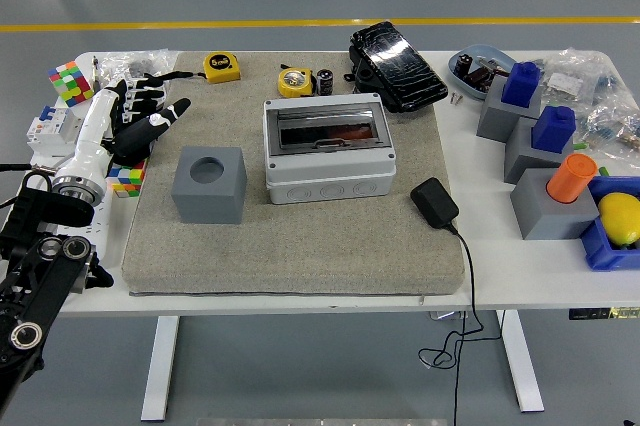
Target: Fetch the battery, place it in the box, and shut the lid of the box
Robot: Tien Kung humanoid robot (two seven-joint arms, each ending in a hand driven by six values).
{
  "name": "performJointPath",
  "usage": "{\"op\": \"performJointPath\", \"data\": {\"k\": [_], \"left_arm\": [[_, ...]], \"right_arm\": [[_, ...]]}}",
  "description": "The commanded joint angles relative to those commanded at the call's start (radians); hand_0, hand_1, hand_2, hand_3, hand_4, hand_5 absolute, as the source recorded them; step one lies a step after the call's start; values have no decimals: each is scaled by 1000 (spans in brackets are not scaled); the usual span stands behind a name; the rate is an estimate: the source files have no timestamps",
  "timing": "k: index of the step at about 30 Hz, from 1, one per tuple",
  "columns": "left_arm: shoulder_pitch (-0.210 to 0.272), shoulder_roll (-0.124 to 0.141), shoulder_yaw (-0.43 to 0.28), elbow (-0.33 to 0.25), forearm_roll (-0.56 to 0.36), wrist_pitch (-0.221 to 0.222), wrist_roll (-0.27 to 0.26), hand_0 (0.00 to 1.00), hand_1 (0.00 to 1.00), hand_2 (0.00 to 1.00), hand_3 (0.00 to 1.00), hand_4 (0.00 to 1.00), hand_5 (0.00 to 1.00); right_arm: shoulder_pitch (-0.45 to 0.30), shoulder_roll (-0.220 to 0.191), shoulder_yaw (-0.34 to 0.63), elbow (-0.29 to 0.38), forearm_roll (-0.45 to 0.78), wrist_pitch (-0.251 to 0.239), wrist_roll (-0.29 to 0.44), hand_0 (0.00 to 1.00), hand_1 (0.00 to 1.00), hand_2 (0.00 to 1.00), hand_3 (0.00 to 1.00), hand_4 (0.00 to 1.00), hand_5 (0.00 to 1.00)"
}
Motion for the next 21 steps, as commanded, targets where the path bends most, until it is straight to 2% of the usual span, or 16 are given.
{"op": "performJointPath", "data": {"k": [14, 21], "left_arm": [[3, 0, -5, -9, -4, -4, 1, 607, 716, 707, 711, 998, 482], [2, -2, -3, -9, -5, -12, 4, 607, 715, 706, 711, 998, 483]], "right_arm": [[3, -9, -1, -2, 5, 1, -8, 553, 591, 580, 543, 919, 484], [8, -6, 7, -1, 1, -13, 22, 555, 591, 578, 543, 918, 484]]}}
